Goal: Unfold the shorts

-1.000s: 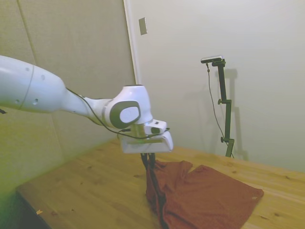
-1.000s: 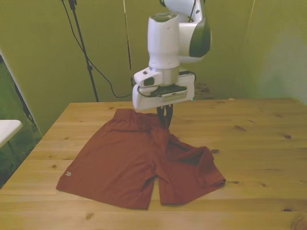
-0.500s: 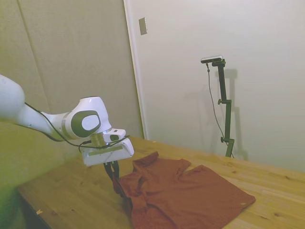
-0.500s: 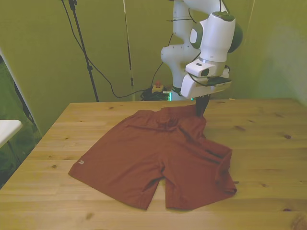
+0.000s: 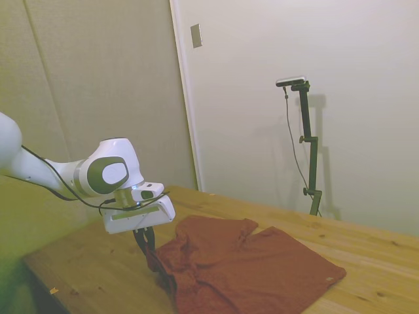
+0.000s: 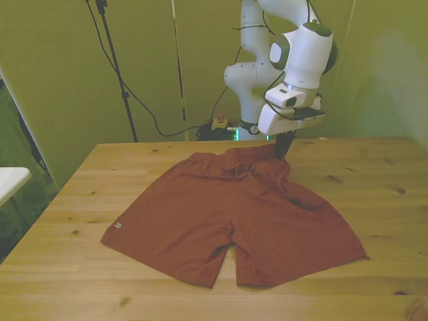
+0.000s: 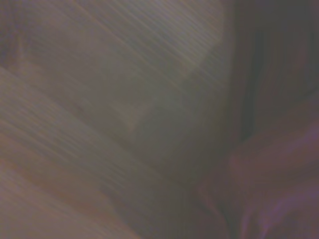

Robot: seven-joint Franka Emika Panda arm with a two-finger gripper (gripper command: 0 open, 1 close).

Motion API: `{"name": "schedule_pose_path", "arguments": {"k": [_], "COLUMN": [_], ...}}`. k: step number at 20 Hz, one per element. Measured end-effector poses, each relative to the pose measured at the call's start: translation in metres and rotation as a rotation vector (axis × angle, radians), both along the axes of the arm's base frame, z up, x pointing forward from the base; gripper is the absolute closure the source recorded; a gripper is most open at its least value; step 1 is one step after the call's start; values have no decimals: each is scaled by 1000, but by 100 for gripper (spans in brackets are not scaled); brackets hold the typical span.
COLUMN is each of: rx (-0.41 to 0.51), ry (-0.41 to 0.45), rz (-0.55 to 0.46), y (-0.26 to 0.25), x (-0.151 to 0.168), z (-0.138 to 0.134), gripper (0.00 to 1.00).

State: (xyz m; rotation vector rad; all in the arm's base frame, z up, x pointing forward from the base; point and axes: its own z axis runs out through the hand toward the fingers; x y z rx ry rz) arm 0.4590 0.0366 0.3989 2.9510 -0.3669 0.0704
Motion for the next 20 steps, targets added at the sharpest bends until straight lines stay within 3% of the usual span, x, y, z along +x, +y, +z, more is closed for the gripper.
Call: {"name": "schedule_pose_path", "arguments": {"k": [8,20], "rx": [-8,-32], "ry": [0,-21], "rz": [-9,-36], "y": [5,22], "x": [6,-2], "z": [16,78], "gripper": [0,0]}}
